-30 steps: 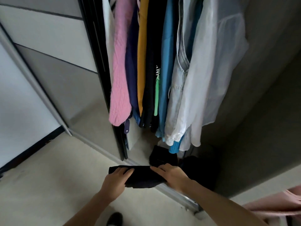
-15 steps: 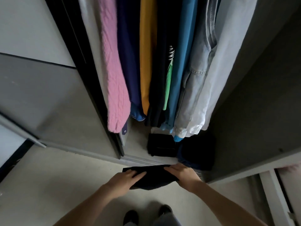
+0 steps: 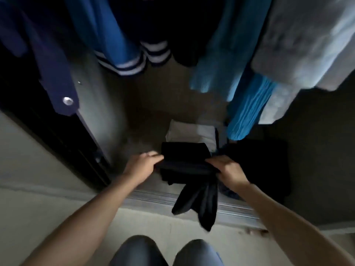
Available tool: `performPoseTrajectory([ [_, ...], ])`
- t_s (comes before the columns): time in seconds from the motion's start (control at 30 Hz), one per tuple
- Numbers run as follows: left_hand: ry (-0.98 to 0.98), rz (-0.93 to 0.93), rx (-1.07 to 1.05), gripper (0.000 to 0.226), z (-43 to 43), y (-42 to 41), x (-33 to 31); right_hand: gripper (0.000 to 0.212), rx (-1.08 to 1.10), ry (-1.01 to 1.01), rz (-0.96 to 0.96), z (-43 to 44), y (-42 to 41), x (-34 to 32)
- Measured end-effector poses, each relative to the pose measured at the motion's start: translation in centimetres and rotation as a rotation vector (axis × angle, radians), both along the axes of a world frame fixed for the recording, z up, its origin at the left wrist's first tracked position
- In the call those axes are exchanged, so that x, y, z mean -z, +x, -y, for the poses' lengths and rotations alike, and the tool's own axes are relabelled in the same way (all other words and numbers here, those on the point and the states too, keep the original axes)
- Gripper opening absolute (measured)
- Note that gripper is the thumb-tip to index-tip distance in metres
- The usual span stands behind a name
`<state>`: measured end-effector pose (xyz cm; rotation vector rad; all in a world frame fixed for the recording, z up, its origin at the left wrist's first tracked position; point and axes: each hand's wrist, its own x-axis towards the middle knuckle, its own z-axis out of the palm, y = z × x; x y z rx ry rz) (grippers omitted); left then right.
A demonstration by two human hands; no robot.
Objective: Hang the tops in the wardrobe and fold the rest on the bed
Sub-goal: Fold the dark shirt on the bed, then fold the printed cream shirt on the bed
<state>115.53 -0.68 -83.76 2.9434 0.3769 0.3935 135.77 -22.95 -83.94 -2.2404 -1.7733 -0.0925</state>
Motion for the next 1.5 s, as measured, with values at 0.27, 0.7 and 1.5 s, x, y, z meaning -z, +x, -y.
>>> performPoseTrajectory([
  [0.27,0.174,0.582,-0.303,0.049,-2.3,4.5,6.8,0.051,-0.006,0.373,0.125,-8.5,4.8,1.8],
  [0.7,0.083,0.248,-0.507,0.072,-1.6,4.6,11.9,0.041,-0.196,0.594,0.407,-13.9,6.3,3.8],
  [1.5,-0.254,-0.358,-0.640,0.066,6.2,-15.2,-7.0,0.048,-0.358,-0.829,-0.062,-11.0,-16.0,-11.7],
])
